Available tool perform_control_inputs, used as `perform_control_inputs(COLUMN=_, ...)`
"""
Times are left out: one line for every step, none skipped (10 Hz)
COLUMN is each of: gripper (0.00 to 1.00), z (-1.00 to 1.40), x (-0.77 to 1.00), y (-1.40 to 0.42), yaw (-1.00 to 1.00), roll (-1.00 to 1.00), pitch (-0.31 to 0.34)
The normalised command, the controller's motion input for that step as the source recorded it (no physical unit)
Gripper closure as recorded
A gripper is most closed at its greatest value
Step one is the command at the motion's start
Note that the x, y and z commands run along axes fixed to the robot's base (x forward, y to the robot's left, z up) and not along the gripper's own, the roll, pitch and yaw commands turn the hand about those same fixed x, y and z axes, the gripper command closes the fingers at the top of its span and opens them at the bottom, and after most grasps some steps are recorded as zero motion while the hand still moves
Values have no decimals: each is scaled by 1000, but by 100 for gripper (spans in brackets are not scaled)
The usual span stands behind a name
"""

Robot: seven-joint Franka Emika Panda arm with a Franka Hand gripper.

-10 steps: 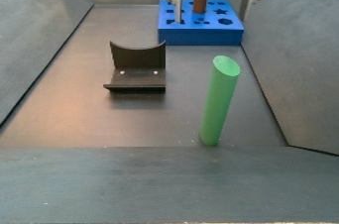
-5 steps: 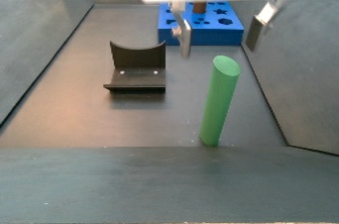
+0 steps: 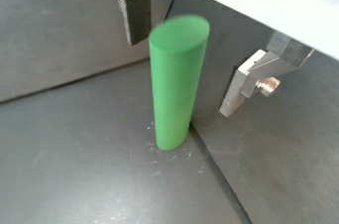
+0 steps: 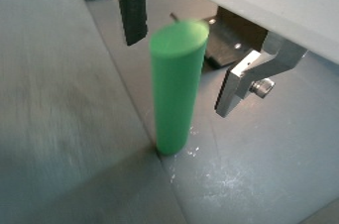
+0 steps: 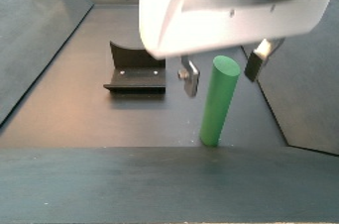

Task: Pick up the oval object. Move up. Move to above the board. Insert the oval object.
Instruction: Pick up the oval object.

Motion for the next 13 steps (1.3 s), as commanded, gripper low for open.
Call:
perform_control_inputs(gripper=100, z=0, x=0, y=0, yaw=0, roll=0, pitch=0)
perform_control_inputs(gripper=100, z=0, x=0, y=0, yaw=0, roll=0, pitch=0)
perform_control_inputs(gripper=100, z=0, x=0, y=0, yaw=0, roll=0, pitch=0)
perform_control_inputs(gripper=100, z=0, x=0, y=0, yaw=0, roll=0, pitch=0)
perform_control_inputs(gripper=100, z=0, x=0, y=0, yaw=0, roll=0, pitch=0)
perform_control_inputs(gripper=100, z=0, x=0, y=0, yaw=0, roll=0, pitch=0)
perform_control_inputs(gripper=100, z=0, x=0, y=0, yaw=0, roll=0, pitch=0)
perform_control_inputs(gripper=100, z=0, x=0, y=0, yaw=0, roll=0, pitch=0)
perform_control_inputs(gripper=100, z=0, x=0, y=0, yaw=0, roll=0, pitch=0)
perform_control_inputs(gripper=100, z=0, x=0, y=0, yaw=0, roll=0, pitch=0)
perform_control_inputs(gripper=100, z=0, x=0, y=0, yaw=0, roll=0, pitch=0)
perform_control_inputs(gripper=100, z=0, x=0, y=0, yaw=0, roll=0, pitch=0)
perform_control_inputs(gripper=100, z=0, x=0, y=0, yaw=0, roll=0, pitch=0)
